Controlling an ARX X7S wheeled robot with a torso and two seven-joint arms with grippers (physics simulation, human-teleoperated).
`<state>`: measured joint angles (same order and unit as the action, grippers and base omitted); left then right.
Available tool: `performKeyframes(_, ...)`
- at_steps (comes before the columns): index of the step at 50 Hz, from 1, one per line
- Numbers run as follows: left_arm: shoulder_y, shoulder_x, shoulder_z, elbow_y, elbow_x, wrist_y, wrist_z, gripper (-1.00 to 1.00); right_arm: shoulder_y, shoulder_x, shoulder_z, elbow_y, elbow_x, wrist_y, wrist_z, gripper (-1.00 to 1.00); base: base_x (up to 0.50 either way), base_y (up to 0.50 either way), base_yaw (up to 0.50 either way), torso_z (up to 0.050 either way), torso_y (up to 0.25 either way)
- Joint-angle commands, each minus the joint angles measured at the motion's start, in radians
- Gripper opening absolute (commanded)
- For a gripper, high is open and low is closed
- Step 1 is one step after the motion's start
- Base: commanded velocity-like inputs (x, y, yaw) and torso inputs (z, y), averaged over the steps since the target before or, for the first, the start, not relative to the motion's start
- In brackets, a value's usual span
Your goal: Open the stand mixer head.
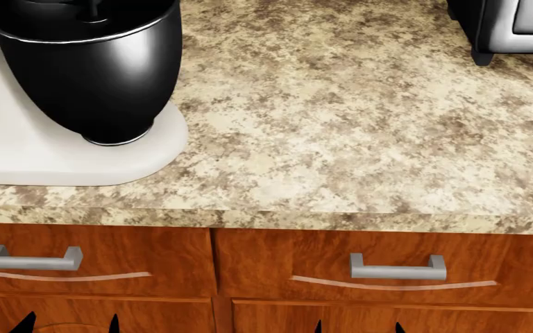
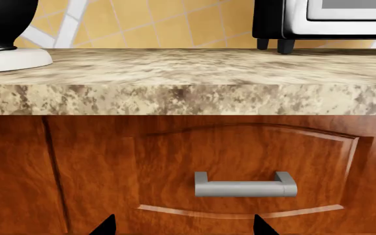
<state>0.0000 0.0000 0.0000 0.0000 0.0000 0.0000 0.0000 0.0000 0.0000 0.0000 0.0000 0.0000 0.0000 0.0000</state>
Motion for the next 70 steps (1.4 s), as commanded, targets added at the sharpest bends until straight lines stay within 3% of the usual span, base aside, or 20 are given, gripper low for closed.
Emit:
performKeyframes(1,0.007,-0.026,0.011,-0.006,-0.016,-0.047,-0.008,1.0,-0.005,0.013,-0.02,0.003,0.064,0.028,-0.013,1.0,0.0,0.0,0.0,0.0,0.0)
performKeyframes(3,0.007,-0.037,0.026,0.008,0.011,0.02,-0.027,1.0,0.003,0.026,-0.027,0.005,0.066,0.046,0.002,1.0,0.0,0.0,0.0,0.0,0.0)
performKeyframes(6,0.001,-0.028,0.037,0.051,-0.009,-0.048,-0.046,1.0,-0.006,0.038,-0.048,0.002,0.067,0.03,0.001,1.0,0.0,0.0,0.0,0.0,0.0)
performKeyframes(8,0.003,-0.039,0.049,0.011,-0.001,0.017,-0.052,1.0,0.004,0.046,-0.057,0.026,0.052,0.044,0.018,1.0,0.0,0.0,0.0,0.0,0.0)
performKeyframes(15,0.002,-0.053,0.057,0.037,-0.053,-0.029,-0.05,1.0,0.023,0.056,-0.068,0.035,0.075,0.055,0.029,1.0,0.0,0.0,0.0,0.0,0.0)
performKeyframes(22,-0.007,-0.079,0.102,0.041,0.007,-0.101,-0.086,1.0,0.031,0.067,-0.088,0.048,0.07,0.052,0.044,1.0,0.0,0.0,0.0,0.0,0.0)
performKeyframes(24,0.006,-0.08,0.09,0.026,-0.125,-0.02,0.018,1.0,0.028,0.073,-0.095,0.042,0.067,0.043,0.044,1.0,0.0,0.0,0.0,0.0,0.0)
performKeyframes(25,0.017,-0.099,0.122,0.014,-0.024,0.047,-0.018,1.0,0.031,0.072,-0.094,0.045,0.072,0.053,0.047,1.0,0.0,0.0,0.0,0.0,0.0)
performKeyframes(31,0.027,-0.106,0.122,0.023,-0.089,0.069,0.011,1.0,0.026,0.095,-0.136,0.03,0.001,0.053,0.08,1.0,0.0,0.0,0.0,0.0,0.0)
performKeyframes(60,0.026,-0.13,0.156,0.011,-0.103,0.076,-0.024,1.0,0.024,0.123,-0.167,0.037,0.067,0.045,0.071,1.0,0.0,0.5,0.0,0.0,0.0)
performKeyframes(61,0.025,-0.128,0.154,0.006,-0.1,0.082,-0.031,1.0,0.013,0.113,-0.147,0.035,0.134,-0.017,0.034,1.0,0.0,0.5,0.0,0.0,0.0)
performKeyframes(62,0.025,-0.13,0.156,0.007,-0.101,0.079,-0.03,1.0,0.019,0.115,-0.145,0.012,0.145,0.069,0.047,1.0,0.0,0.0,0.0,0.0,0.0)
performKeyframes(70,0.016,-0.131,0.157,0.008,-0.106,0.048,-0.052,1.0,0.03,0.125,-0.162,0.056,0.13,0.034,0.05,1.0,0.0,0.0,0.0,0.0,0.0)
